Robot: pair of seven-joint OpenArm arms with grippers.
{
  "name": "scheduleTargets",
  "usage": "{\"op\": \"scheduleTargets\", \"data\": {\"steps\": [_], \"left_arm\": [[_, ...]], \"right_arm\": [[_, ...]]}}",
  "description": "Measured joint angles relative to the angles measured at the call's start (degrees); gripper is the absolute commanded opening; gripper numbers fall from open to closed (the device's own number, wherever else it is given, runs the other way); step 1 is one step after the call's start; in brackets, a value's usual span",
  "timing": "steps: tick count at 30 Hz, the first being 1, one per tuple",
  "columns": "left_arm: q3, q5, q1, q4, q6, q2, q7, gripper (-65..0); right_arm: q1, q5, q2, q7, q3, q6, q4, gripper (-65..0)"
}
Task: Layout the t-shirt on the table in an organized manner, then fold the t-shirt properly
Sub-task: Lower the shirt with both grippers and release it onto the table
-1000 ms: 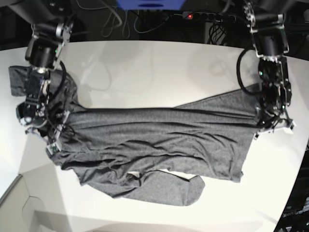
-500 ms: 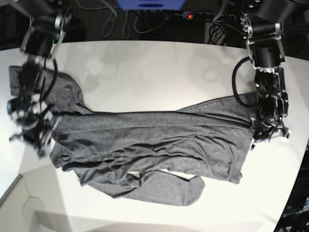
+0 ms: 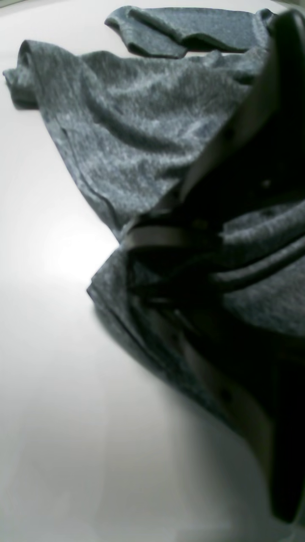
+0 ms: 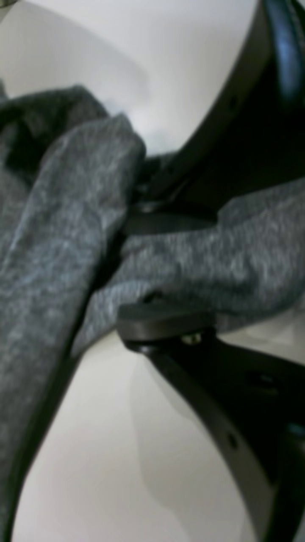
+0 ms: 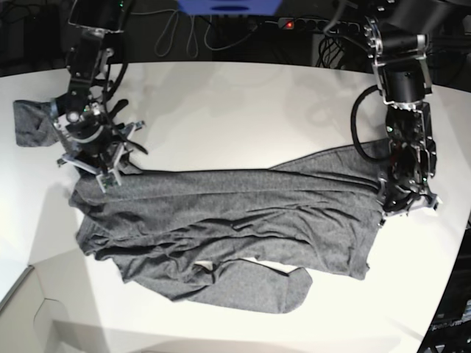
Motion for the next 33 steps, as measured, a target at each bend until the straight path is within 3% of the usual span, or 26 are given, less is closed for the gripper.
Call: {"op": "scheduleTargets", "data": {"steps": [8,10,13,19,26,31,33], "left_arm": [[0.0,0.0,0.0,0.0,0.0,-0.1,0.0,-51.1],[0.0,0.0,0.0,0.0,0.0,-0.1,0.0,-51.1],[0.0,0.0,0.0,0.0,0.0,-0.1,0.0,-51.1],[0.0,0.0,0.2,-0.1,0.0,-0.1,0.1,-51.1],[0.0,0.0,0.3,-0.2,0.0,-0.1,0.1,-51.1],[0.0,0.0,0.3,-0.2,0.0,-0.2,0.1,-51.1],[0.0,-0.2,0.7,-0.1,0.0,-0.3,-0.1,-51.1]], "right_arm": [[0.2,0.3,-0.1,0.9,0.0,-0.1,-4.0,-38.4],[0.6,0.9,0.2,1.3,0.0,-0.1,-4.8,-45.3],[0.3,0.6,0.4,0.1,-0.2,0.0,-4.1,-65.0],[-6.1,-0.3,0.8,-0.8,0.1,-0.3,9.5,-65.0],[-8.9,0.7,-1.4,-0.6,2.8,0.1,19.7,-65.0],[-6.2,7.6,-1.8,-0.5,8.8,0.0,21.0,-65.0],[-6.1,7.6,-1.6,-0.5,9.2,0.0,21.0,-65.0]]}}
